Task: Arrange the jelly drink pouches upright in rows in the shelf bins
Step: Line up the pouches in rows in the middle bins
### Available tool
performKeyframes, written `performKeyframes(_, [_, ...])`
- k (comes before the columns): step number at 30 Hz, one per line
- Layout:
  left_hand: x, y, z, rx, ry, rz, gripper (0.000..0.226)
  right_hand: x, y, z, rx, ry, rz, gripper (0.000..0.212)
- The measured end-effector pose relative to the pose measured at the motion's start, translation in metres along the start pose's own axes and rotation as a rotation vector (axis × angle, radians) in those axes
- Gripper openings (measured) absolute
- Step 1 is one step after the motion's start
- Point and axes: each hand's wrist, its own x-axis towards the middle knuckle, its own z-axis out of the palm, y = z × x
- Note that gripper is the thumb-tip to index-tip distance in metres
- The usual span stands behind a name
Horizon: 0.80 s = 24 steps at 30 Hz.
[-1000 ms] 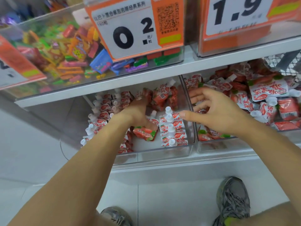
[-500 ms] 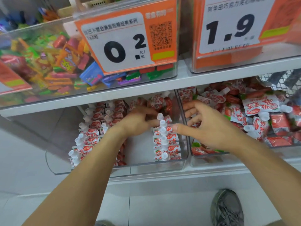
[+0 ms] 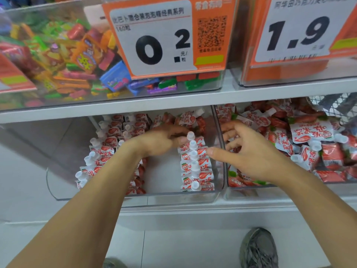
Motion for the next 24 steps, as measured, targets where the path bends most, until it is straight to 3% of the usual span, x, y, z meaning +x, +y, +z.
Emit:
performKeyframes(4, [0.007,0.0,0.004,0.003,-0.014,-0.033,0.036,-0.001,-0.001,0.0,-0.008,-0.001,0.004,0.067])
performKeyframes(9, [0.008,-0.008,0.015,-0.397,-0.065,-0.127,0.034,0.001,-0.003,0.0,-0.039,-0.003,0.011,0.067])
performKeyframes(11, [0.005,-0.002,0.008,-0.357,-0.038,-0.129,0.032,0.001,-0.004,0.0,-0.044,-0.007,0.014,0.067])
performKeyframes(13, [0.003,0.007,-0.003,-0.198,0.037,-0.076,0.029,0.001,-0.004,-0.001,-0.044,-0.014,0.017,0.068])
performKeyframes(16, [0.003,0.02,-0.014,-0.131,0.351,-0.059,0.036,0.0,-0.004,-0.001,-0.05,-0.015,0.012,0.068])
performKeyframes(18, [0.012,0.023,-0.015,0.065,0.484,-0.101,0.038,0.0,-0.004,-0.001,-0.058,-0.018,0.007,0.069])
performKeyframes(20, [0.027,0.024,-0.014,0.21,0.388,-0.036,0.044,-0.001,-0.003,-0.001,-0.049,-0.021,0.003,0.07])
performKeyframes(24, [0.059,0.016,-0.015,0.234,0.142,0.091,0.066,-0.002,-0.002,-0.003,-0.017,-0.041,0.003,0.075])
